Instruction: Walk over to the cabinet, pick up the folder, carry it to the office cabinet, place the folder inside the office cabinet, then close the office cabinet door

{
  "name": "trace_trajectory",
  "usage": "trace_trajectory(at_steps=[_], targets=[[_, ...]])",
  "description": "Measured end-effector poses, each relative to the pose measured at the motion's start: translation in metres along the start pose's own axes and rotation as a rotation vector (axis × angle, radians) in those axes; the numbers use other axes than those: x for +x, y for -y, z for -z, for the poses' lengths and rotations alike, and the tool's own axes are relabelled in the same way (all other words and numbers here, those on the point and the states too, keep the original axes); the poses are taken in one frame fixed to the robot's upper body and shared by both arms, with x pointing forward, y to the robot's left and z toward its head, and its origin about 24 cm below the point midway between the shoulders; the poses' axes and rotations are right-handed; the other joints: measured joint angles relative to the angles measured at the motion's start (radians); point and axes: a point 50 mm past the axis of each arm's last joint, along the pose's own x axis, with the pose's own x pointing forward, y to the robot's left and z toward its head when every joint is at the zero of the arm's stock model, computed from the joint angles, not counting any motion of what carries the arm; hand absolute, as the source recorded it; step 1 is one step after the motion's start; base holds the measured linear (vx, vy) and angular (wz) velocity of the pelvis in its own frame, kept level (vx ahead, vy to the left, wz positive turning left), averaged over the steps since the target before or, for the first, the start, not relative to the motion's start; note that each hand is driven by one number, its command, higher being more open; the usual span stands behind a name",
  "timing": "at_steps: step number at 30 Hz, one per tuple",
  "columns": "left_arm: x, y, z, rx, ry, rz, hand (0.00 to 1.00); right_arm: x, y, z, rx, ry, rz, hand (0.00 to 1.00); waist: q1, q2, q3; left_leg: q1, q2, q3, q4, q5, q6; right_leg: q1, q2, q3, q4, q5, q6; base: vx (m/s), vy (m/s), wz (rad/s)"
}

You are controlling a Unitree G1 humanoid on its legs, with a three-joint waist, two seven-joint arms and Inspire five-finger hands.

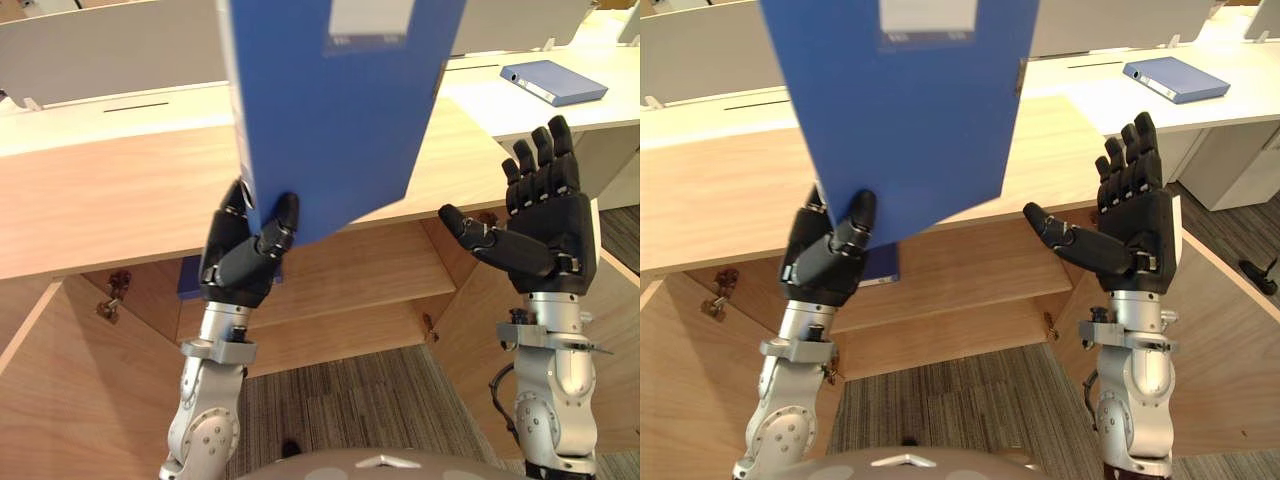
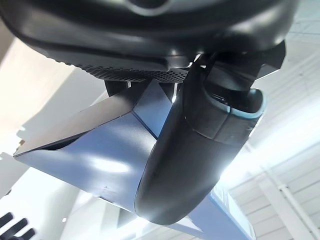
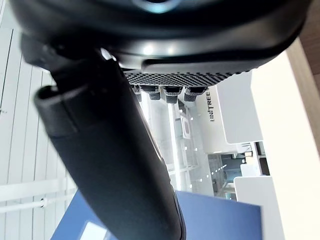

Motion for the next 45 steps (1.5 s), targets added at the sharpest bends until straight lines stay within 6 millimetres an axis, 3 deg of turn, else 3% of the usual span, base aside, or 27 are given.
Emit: trace_trajectory(at_steps=[8,20,21,29,34,35,45], targets=[[-0.006,-0.007,0.024,-0.006,-0.187,0.077,0.00,0.025,0.001,-0.001,0.024,0.050,-0.090,1.00,0.006,0.003,-0.002,-0.013,-0.012,-0.040,-0.001,0.015,0.003,0.007,-0.010,-0.042,-0.004,0.000,0.000,-0.06,0.006,0.16],[0.007,-0.021,0.030,-0.026,-0.246,0.111,0.00,0.045,-0.002,0.024,0.027,-0.049,-0.232,1.00,0.026,0.000,-0.003,-0.028,-0.018,-0.063,0.000,0.041,0.019,0.007,-0.013,-0.064,-0.013,0.011,-0.003,-0.04,0.007,0.06],[0.009,-0.022,0.031,-0.032,-0.244,0.111,0.00,0.046,-0.003,0.027,0.035,-0.059,-0.240,0.00,0.027,0.000,-0.003,-0.029,-0.017,-0.065,0.000,0.043,0.019,0.007,-0.013,-0.066,-0.013,0.012,-0.003,-0.03,0.001,0.04],[0.021,-0.019,0.030,-0.048,-0.215,0.136,0.00,0.042,-0.004,0.048,0.103,-0.153,-0.226,0.00,0.032,-0.009,-0.005,-0.035,-0.017,-0.067,0.000,0.051,0.022,0.003,-0.013,-0.069,-0.016,0.018,-0.006,-0.05,0.008,0.01],[0.026,-0.019,0.027,-0.045,-0.182,0.142,0.00,0.041,-0.009,0.051,0.166,-0.144,-0.218,0.00,0.033,-0.017,-0.010,-0.037,-0.017,-0.066,0.000,0.053,0.022,0.003,-0.012,-0.068,-0.023,0.024,-0.007,-0.04,0.012,-0.01],[0.026,-0.020,0.027,-0.045,-0.180,0.141,1.00,0.042,-0.009,0.050,0.167,-0.141,-0.218,0.00,0.033,-0.019,-0.011,-0.038,-0.017,-0.066,0.000,0.053,0.022,0.003,-0.012,-0.067,-0.024,0.025,-0.007,-0.03,0.013,-0.02],[0.028,-0.022,0.032,-0.034,-0.164,0.118,1.00,0.045,-0.026,0.053,0.224,-0.121,-0.245,0.00,0.039,-0.037,-0.022,-0.042,-0.017,-0.066,0.000,0.053,0.021,0.004,-0.013,-0.067,-0.034,0.028,-0.011,0.00,0.002,0.00]])
